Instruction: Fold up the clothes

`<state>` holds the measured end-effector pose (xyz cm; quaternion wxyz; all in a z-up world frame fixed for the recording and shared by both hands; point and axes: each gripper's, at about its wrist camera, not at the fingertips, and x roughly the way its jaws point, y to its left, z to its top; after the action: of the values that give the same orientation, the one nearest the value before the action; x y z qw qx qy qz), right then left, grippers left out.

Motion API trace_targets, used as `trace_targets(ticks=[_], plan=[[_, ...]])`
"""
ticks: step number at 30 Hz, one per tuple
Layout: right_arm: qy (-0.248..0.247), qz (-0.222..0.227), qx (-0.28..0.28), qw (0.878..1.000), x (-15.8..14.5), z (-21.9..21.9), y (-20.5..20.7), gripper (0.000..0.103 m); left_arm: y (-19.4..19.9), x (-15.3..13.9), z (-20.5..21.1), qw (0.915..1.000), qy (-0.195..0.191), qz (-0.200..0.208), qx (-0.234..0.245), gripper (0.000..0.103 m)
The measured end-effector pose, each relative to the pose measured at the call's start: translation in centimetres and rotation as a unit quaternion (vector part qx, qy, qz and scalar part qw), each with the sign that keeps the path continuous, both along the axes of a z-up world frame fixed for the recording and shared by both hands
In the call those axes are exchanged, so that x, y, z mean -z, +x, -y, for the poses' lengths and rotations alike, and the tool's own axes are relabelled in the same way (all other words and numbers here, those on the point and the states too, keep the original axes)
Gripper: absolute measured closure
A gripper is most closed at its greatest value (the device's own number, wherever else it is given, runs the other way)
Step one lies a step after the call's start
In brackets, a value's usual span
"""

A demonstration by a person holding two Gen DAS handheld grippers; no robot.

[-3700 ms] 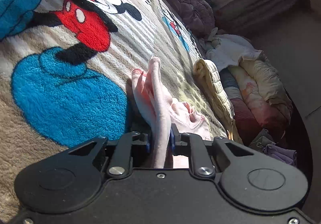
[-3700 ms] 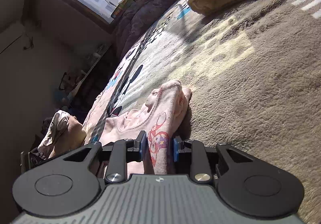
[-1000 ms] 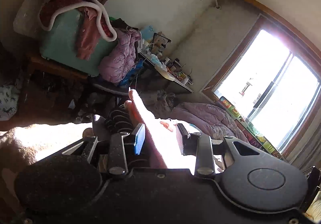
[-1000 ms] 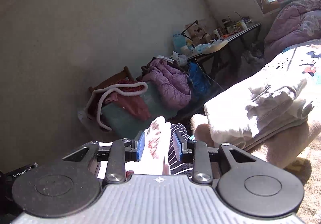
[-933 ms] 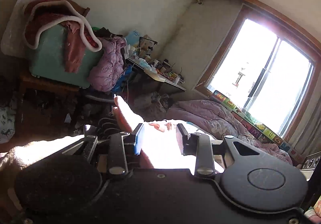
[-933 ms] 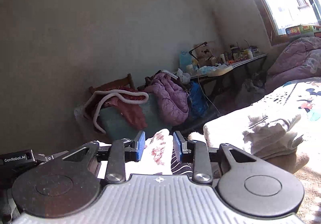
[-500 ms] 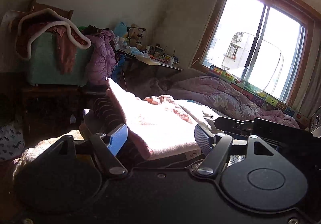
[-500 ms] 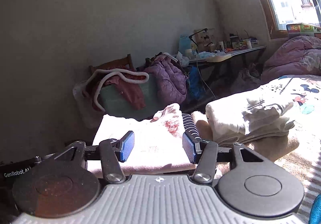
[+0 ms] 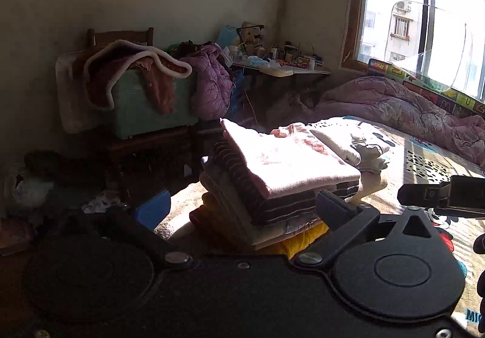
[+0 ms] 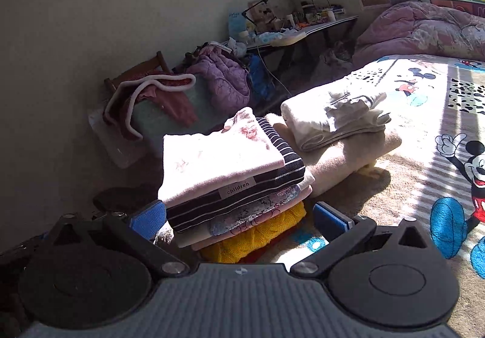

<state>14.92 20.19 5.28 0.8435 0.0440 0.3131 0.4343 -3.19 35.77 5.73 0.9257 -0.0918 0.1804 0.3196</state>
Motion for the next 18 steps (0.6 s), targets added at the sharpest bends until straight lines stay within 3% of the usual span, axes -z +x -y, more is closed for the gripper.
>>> trace_targets(ticks=[7,18], plan=[[-0.034,0.028,0.011,0.999,-0.8,1.4,-3.3,0.001,-1.2,-1.2,3.0,0.9977,0.062,-0.026,0.003,0.0],[-0.062,0.058,0.029,0.996,-1.8,3.9,-7.4,0.001,-3.2,-2.3,4.7,0.9986,0.045,-0.02,-0.021,0.0]])
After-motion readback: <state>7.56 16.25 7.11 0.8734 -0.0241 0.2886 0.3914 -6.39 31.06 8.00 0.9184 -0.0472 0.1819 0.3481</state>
